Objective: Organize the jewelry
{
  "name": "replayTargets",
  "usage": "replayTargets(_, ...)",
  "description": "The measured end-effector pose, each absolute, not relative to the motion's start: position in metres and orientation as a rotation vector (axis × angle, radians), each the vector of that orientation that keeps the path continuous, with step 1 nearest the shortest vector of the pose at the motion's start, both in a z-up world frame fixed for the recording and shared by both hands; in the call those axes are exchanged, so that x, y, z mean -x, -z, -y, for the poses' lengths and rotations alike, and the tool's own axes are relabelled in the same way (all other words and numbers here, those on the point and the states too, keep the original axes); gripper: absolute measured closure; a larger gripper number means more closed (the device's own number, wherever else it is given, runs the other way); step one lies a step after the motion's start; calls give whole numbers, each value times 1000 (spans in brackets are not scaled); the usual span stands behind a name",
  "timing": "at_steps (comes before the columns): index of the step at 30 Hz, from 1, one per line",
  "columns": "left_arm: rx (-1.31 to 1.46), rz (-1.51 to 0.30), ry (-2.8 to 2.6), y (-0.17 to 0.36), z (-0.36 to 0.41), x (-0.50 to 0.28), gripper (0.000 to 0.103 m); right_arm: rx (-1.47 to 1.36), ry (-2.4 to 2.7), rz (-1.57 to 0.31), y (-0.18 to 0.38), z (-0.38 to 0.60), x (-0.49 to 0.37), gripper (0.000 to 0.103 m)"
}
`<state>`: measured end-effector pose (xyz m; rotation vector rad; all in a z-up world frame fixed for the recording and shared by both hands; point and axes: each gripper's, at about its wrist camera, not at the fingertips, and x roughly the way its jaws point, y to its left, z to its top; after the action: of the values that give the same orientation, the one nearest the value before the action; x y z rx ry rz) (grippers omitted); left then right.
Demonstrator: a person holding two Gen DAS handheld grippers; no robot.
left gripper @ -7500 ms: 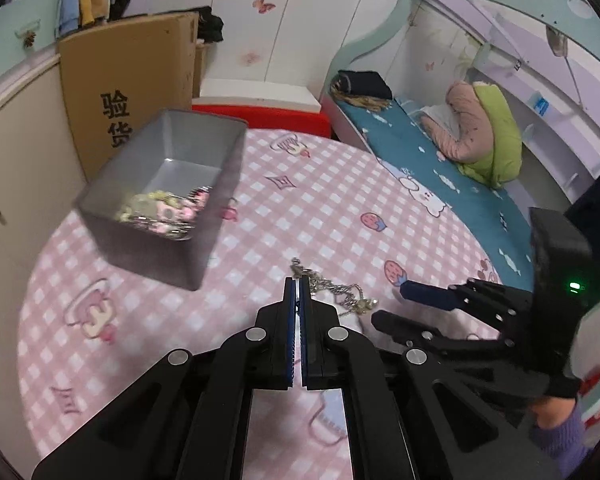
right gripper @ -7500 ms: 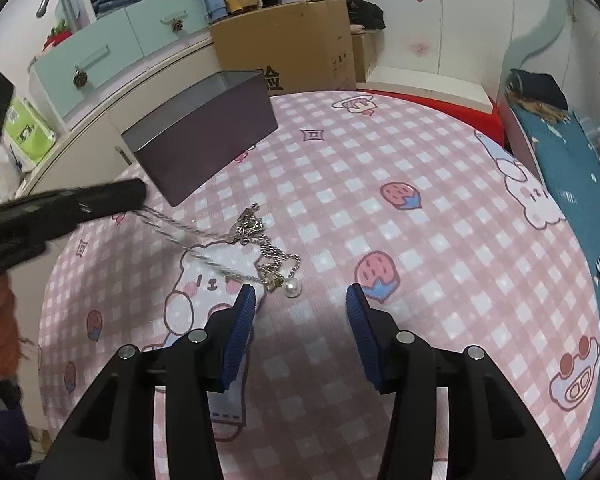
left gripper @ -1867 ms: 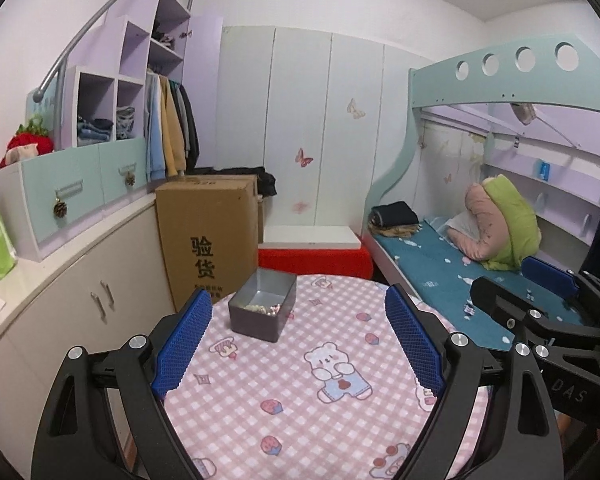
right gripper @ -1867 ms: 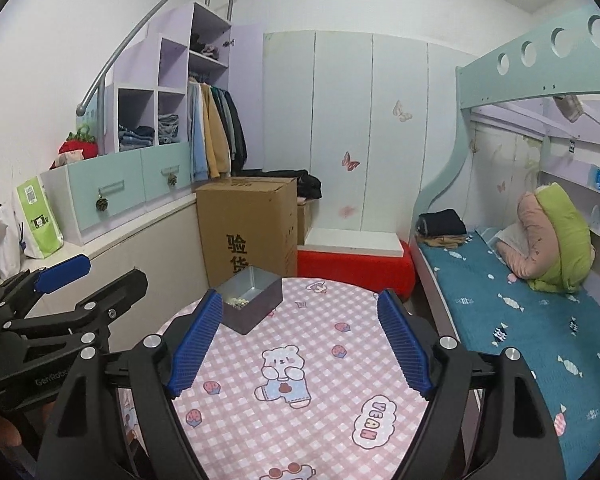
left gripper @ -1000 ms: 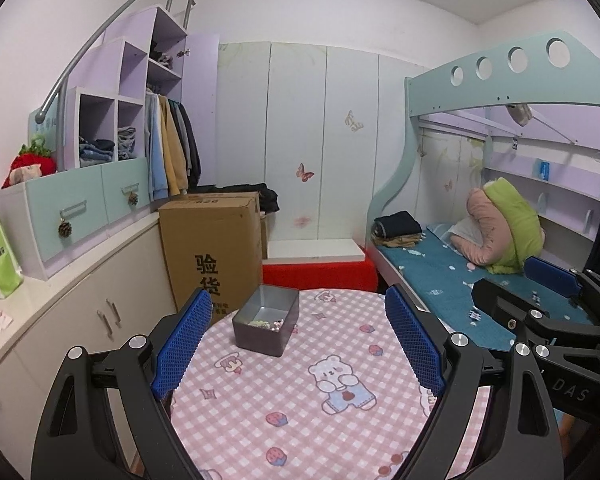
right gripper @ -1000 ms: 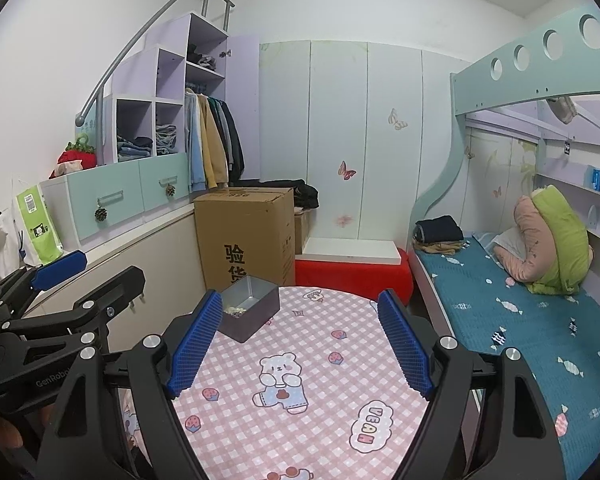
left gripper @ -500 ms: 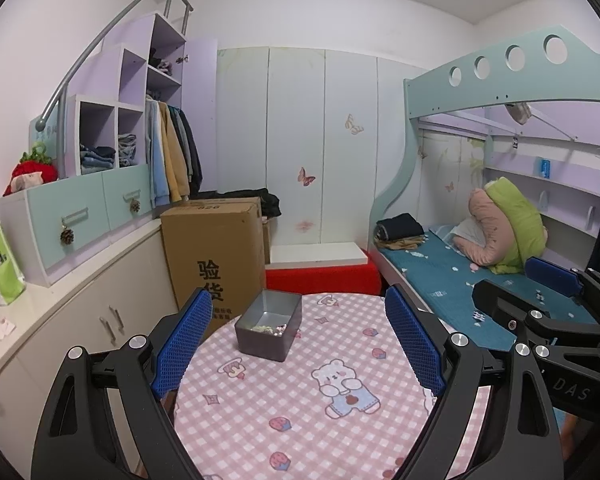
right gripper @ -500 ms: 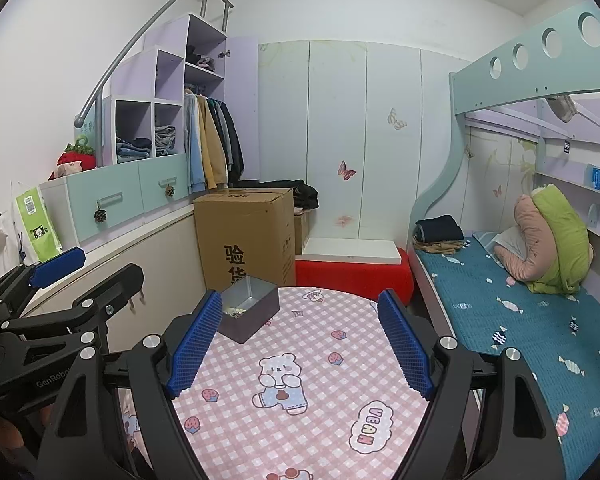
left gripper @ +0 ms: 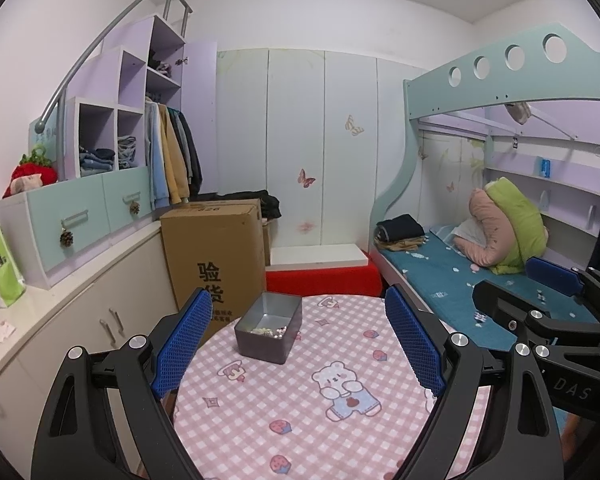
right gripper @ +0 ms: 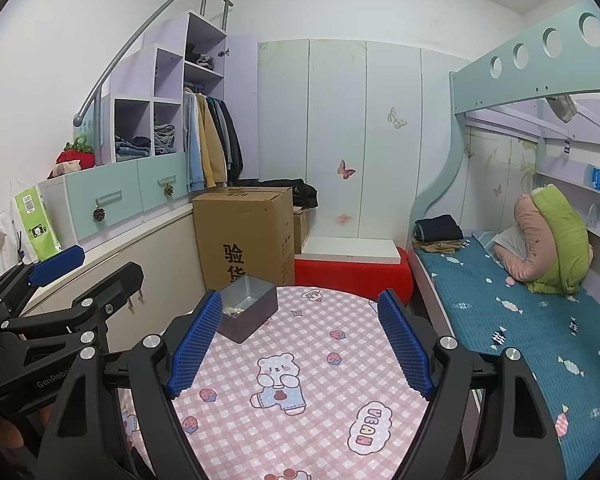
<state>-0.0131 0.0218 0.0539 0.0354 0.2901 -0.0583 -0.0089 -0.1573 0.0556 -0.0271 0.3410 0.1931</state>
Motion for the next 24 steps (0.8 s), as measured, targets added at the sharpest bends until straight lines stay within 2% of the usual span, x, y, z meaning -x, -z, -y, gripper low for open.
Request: replayTargets(24, -49, -302, 67, -46, -19, 5, 17, 19, -190, -357, -51, 158, -1, 25)
